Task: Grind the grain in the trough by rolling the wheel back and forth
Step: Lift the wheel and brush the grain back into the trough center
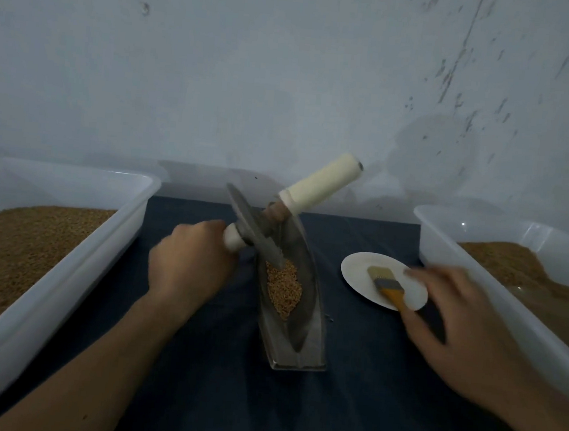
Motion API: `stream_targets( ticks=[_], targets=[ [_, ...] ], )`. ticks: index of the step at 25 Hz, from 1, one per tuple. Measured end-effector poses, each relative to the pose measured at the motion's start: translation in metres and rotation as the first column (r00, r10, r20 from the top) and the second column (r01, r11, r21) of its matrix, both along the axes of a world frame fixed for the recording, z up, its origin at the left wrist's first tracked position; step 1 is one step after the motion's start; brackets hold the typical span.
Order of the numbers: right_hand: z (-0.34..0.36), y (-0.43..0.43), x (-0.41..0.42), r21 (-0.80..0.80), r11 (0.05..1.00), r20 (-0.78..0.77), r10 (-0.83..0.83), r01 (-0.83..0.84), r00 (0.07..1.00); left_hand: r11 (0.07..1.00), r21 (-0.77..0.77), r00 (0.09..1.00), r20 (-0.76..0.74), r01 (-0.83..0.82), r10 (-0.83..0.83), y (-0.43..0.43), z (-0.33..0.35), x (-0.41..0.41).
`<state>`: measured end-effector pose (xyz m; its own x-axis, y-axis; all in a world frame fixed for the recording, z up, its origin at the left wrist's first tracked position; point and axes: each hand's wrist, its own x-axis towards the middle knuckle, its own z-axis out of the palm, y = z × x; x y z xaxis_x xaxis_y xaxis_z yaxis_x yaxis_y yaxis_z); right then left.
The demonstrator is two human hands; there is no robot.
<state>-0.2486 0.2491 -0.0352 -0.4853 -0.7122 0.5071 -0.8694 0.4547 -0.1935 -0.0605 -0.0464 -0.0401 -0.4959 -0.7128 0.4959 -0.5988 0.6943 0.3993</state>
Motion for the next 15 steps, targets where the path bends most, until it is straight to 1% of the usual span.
stream_targets(
  ticks=[1, 2, 3, 4, 6, 7, 8, 9, 12, 14, 15],
  targets=[
    [0.017, -0.01, 0.005, -0.123, 0.992, -0.034, 0.031, -0.035, 0.999, 0.991, -0.135, 0.999, 0.037, 0.008, -0.003, -0.001, 0.006, 0.001],
    [0.034, -0.024, 0.012, -0.18, 0.98, -0.087, 0.066, -0.081, 0.994, 0.971, -0.237, 0.997, 0.067, 0.04, -0.025, 0.0, 0.012, 0.002],
    [0.048, -0.039, 0.021, -0.152, 0.98, -0.154, 0.103, -0.127, 0.983, 0.946, -0.317, 0.994, 0.102, 0.074, -0.044, 0.004, 0.016, 0.002],
    [0.057, -0.055, 0.03, -0.057, 0.987, -0.225, 0.133, -0.149, 0.965, 0.92, -0.378, 0.988, 0.149, 0.101, -0.047, 0.01, 0.018, 0.003],
    [0.058, -0.083, 0.047, 0.215, 0.967, -0.321, 0.202, -0.136, 0.925, 0.883, -0.444, 0.963, 0.268, 0.152, -0.031, 0.025, 0.018, 0.002],
    [0.051, -0.094, 0.05, 0.328, 0.937, -0.319, 0.232, -0.122, 0.919, 0.873, -0.454, 0.946, 0.323, 0.179, -0.026, 0.03, 0.016, 0.001],
    [0.044, -0.103, 0.05, 0.408, 0.907, -0.296, 0.238, -0.103, 0.925, 0.866, -0.457, 0.929, 0.368, 0.205, -0.025, 0.03, 0.014, 0.0],
    [0.039, -0.11, 0.046, 0.448, 0.89, -0.26, 0.223, -0.087, 0.939, 0.858, -0.461, 0.916, 0.4, 0.226, -0.027, 0.028, 0.013, -0.002],
    [0.032, -0.122, 0.029, 0.414, 0.902, -0.13, 0.193, -0.124, 0.973, 0.848, -0.451, 0.878, 0.477, 0.278, -0.034, 0.015, 0.013, -0.011],
    [0.029, -0.125, 0.01, 0.402, 0.906, -0.088, 0.186, -0.136, 0.979, 0.857, -0.426, 0.862, 0.505, 0.29, -0.04, 0.004, 0.011, -0.02],
    [0.026, -0.125, 0.0, 0.41, 0.904, -0.086, 0.166, -0.117, 0.982, 0.863, -0.416, 0.859, 0.51, 0.287, -0.04, -0.001, 0.01, -0.025]
  ],
)
